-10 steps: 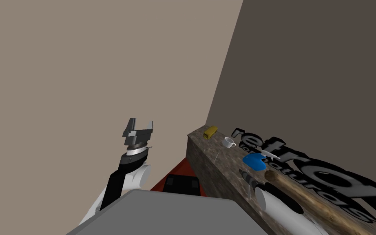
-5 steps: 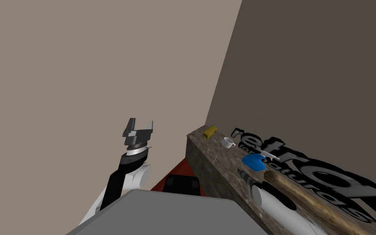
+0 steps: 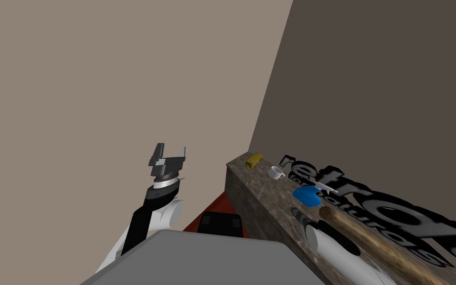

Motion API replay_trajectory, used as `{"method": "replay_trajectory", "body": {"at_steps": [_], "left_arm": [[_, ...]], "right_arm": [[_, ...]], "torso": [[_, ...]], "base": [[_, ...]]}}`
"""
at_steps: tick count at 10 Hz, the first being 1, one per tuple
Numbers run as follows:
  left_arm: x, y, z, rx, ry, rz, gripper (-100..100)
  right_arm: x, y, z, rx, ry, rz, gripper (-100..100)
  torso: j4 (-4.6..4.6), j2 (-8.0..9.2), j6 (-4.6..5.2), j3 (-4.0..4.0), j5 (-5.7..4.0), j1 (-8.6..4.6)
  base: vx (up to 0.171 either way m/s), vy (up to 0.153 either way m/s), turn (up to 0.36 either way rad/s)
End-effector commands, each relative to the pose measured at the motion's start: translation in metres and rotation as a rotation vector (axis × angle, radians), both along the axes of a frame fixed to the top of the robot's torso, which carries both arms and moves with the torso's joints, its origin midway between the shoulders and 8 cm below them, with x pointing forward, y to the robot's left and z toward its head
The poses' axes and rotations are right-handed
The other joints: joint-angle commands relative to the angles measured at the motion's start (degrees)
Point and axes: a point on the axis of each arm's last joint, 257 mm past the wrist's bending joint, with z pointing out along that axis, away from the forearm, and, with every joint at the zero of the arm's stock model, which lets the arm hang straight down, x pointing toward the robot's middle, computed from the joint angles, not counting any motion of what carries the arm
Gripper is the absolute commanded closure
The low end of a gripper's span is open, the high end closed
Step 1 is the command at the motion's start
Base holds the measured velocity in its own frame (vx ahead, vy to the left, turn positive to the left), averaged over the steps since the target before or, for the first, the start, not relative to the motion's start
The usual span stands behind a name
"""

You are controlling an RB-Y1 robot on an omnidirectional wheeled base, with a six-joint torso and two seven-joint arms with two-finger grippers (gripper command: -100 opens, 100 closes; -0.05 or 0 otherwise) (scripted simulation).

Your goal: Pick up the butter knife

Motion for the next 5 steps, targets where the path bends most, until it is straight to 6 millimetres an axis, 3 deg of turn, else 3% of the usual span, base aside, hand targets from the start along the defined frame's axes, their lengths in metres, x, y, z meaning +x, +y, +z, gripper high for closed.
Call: {"method": "replay_trajectory", "body": {"at_steps": [1,2,5], "left_arm": [[0.0,0.0,0.0,0.0,0.0,0.0,0],[0.0,0.0,0.0,0.0,0.0,0.0,0],[0.0,0.0,0.0,0.0,0.0,0.0,0]], "right_arm": [[0.0,0.0,0.0,0.0,0.0,0.0,0],[-0.003,0.001,0.007,-0.005,0.004,0.005,100],[-0.004,0.001,0.011,-0.006,0.003,0.004,100]], "torso": [[0.0,0.0,0.0,0.0,0.0,0.0],[0.0,0.0,0.0,0.0,0.0,0.0],[0.03,0.12,0.07,0.07,0.03,0.11]], "base": [[0.0,0.0,0.0],[-0.012,0.007,0.047],[-0.021,0.016,0.022]]}}
